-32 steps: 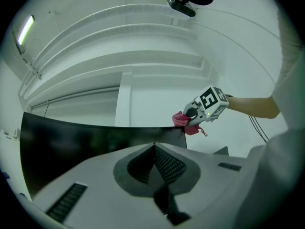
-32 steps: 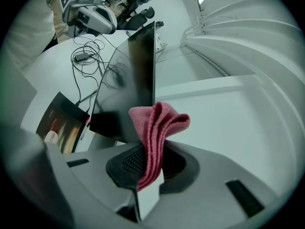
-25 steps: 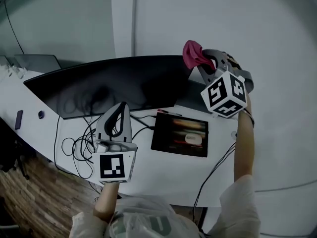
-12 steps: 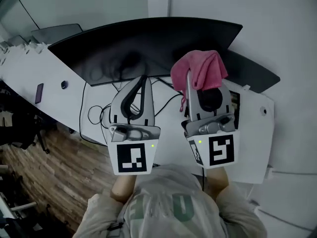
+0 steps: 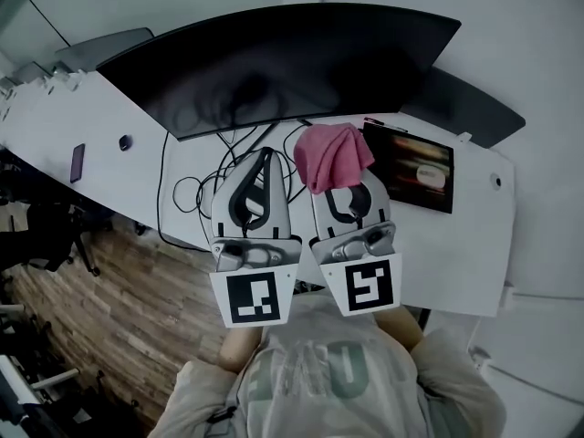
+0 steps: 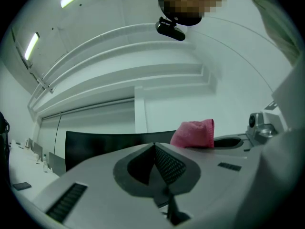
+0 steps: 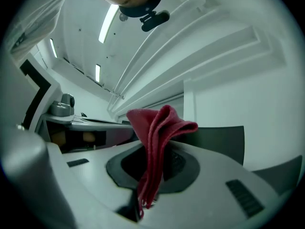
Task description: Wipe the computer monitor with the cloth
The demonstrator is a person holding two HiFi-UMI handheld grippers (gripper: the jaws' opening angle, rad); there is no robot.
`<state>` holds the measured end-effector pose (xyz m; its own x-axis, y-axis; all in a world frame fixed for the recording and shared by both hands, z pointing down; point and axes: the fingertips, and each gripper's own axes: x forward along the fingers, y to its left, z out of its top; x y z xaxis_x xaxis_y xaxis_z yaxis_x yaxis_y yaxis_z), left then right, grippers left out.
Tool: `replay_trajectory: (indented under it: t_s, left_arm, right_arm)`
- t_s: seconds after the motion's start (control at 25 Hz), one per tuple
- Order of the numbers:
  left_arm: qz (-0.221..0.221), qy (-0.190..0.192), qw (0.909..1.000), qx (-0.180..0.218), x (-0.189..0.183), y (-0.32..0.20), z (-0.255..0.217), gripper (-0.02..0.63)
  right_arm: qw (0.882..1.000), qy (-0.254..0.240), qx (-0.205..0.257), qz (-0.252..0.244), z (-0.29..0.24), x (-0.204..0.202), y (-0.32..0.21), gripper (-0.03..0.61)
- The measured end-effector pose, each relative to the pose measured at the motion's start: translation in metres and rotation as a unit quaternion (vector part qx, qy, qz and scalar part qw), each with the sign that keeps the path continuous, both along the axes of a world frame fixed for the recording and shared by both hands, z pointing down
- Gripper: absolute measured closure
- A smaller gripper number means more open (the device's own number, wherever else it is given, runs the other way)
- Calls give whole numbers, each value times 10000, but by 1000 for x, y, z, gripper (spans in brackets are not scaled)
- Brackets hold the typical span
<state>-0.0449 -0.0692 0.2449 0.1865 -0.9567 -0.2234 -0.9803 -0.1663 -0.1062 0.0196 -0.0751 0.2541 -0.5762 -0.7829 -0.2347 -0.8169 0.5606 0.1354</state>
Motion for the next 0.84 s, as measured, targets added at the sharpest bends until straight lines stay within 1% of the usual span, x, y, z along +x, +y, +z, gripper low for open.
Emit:
replay_trajectory:
  t_s: [0.2, 0.36, 0.56, 0.84]
  left_arm:
    - [-27, 24, 9999, 120, 0, 3, -4, 598]
    - [-48, -6, 9999, 120, 0, 5, -6, 598]
    - [-78, -44, 9999, 148, 0, 4, -9, 598]
    - [-119, -48, 9999, 99, -2, -2, -2, 598]
  right_arm:
    - [10000, 10, 54, -49, -3, 0, 2, 525]
    - [9999, 10, 78, -76, -5, -1, 4, 525]
    - [9999, -1, -11, -147, -3, -2, 2, 525]
    - [9999, -14, -46, -165, 4, -2, -4, 525]
